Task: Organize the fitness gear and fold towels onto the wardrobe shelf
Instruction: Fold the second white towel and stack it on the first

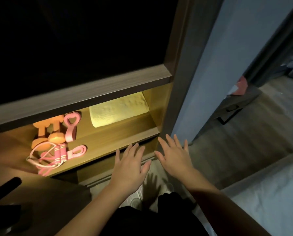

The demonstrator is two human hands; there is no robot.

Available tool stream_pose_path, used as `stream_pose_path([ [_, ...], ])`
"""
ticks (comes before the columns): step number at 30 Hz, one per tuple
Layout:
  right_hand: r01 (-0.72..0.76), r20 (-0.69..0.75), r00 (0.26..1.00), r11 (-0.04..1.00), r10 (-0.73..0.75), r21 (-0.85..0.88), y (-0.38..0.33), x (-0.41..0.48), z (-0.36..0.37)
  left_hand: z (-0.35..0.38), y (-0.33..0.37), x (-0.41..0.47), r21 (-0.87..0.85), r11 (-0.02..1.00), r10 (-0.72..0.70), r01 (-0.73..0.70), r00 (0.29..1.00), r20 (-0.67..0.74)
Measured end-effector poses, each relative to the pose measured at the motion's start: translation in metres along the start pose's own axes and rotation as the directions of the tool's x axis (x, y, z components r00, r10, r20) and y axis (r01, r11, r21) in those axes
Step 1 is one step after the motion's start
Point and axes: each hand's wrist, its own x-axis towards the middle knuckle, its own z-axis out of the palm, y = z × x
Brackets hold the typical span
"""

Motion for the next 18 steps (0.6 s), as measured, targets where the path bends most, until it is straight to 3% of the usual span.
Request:
stream_pose_path([
  [10, -0.214, -0.058, 0.975, 0.976, 0.215, 0.033, 0.15, 0.025, -0.035, 0.023, 0.111, 0.125, 0.003, 0.975, 0.221, -0.222, 0.971, 0.093],
  [18, -0.255, -0.041, 0.966, 0.967, 0.255, 0.016, 0.304, 0.037, -0.073, 0.049, 0.247, 0.206, 0.048, 0.955, 0.28, -0.294, 0.94, 0.198],
])
